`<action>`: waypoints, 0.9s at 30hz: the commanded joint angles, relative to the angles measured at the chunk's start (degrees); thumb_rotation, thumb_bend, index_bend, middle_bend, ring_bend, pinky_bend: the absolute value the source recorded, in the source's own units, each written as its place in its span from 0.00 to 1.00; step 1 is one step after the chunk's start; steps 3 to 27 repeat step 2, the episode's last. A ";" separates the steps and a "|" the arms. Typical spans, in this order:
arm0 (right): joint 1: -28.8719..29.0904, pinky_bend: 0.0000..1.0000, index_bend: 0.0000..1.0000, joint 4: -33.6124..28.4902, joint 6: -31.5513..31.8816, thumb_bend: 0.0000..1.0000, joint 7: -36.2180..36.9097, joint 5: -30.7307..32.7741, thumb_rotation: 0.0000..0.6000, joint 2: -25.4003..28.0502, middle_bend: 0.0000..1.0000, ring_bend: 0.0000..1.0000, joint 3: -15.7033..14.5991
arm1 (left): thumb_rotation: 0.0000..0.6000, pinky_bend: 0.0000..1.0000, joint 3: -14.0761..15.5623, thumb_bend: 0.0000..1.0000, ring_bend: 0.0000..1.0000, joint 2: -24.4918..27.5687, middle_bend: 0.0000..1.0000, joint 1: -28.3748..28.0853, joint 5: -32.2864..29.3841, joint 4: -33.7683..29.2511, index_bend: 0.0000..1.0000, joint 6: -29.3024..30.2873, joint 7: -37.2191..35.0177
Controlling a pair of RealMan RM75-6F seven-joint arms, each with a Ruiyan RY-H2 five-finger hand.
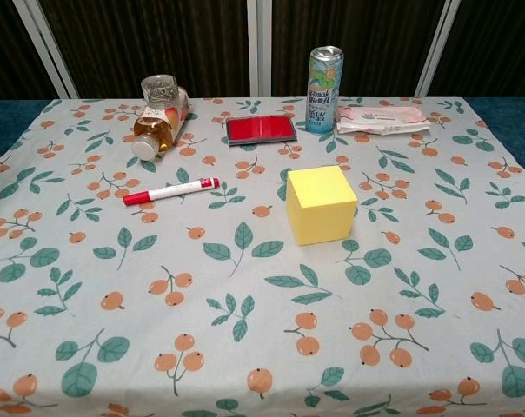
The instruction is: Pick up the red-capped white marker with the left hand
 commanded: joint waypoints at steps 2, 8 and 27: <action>0.08 0.00 0.00 -0.10 -0.31 0.18 -0.53 0.08 1.00 -0.34 0.10 0.00 -0.23 | 1.00 0.35 1.62 0.16 0.22 2.21 0.29 3.65 1.47 -3.41 0.29 2.78 1.56; 0.08 0.00 0.00 -0.10 -0.31 0.18 -0.53 0.08 1.00 -0.34 0.10 0.00 -0.23 | 1.00 0.35 1.62 0.16 0.22 2.21 0.29 3.65 1.47 -3.41 0.29 2.78 1.56; 0.08 0.00 0.00 -0.10 -0.31 0.18 -0.53 0.08 1.00 -0.34 0.10 0.00 -0.23 | 1.00 0.35 1.62 0.16 0.22 2.21 0.29 3.65 1.47 -3.41 0.29 2.78 1.56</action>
